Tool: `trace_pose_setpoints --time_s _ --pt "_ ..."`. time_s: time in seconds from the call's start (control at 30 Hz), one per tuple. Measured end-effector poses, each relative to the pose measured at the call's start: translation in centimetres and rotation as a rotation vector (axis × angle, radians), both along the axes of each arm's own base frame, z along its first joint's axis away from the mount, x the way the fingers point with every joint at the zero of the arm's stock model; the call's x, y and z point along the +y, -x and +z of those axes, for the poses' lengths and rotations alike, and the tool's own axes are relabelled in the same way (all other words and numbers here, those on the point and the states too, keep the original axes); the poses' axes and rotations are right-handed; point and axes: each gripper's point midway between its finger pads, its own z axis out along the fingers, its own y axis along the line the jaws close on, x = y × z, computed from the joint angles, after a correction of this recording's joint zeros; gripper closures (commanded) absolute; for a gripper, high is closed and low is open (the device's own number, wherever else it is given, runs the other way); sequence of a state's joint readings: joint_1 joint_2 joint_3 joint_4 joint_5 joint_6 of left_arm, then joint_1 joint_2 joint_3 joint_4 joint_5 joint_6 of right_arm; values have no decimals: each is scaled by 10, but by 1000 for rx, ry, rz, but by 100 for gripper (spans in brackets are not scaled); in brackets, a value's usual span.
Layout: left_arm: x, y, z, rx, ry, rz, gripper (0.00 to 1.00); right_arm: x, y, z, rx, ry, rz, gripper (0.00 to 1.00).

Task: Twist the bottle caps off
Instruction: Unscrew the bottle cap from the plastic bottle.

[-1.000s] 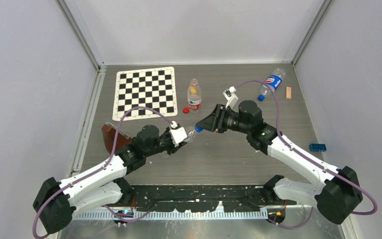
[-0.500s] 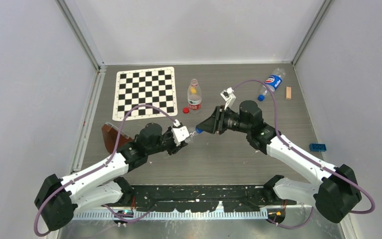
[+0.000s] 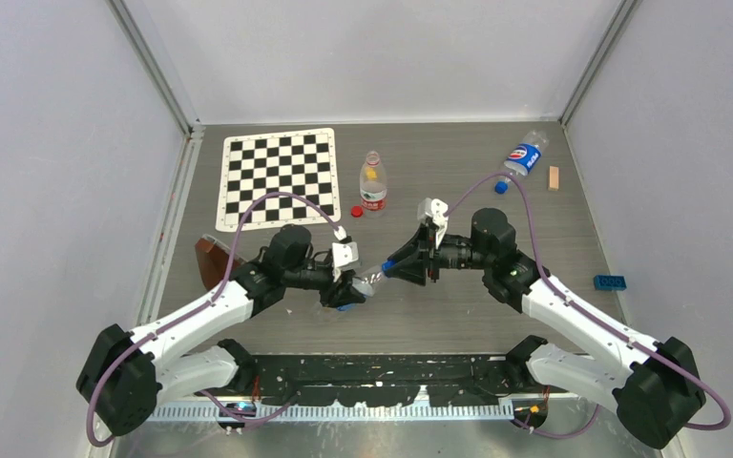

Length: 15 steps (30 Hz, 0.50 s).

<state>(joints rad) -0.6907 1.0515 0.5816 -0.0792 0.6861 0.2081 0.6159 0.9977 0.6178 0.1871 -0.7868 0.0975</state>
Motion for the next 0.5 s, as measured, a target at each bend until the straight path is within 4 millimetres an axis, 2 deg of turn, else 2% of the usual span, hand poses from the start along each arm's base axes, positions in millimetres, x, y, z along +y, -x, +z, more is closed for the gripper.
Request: trace_pose_setpoints --time_s 0.2,0.23,0.33,0.37,0.5 --pt "-4 15 5 75 45 -83 93 -1 14 7 -190 -5 128 73" --pt "-4 16 4 86 48 -92 93 -1 15 6 -206 -3 142 67" --pt "-5 19 3 112 54 -113 93 -1 17 5 -240 2 164 57" --pt "-5 19 3 117 54 -116 93 -1 17 4 -246 3 168 51" --pt "-6 15 7 112 56 -101 93 -2 16 2 -253 15 159 40"
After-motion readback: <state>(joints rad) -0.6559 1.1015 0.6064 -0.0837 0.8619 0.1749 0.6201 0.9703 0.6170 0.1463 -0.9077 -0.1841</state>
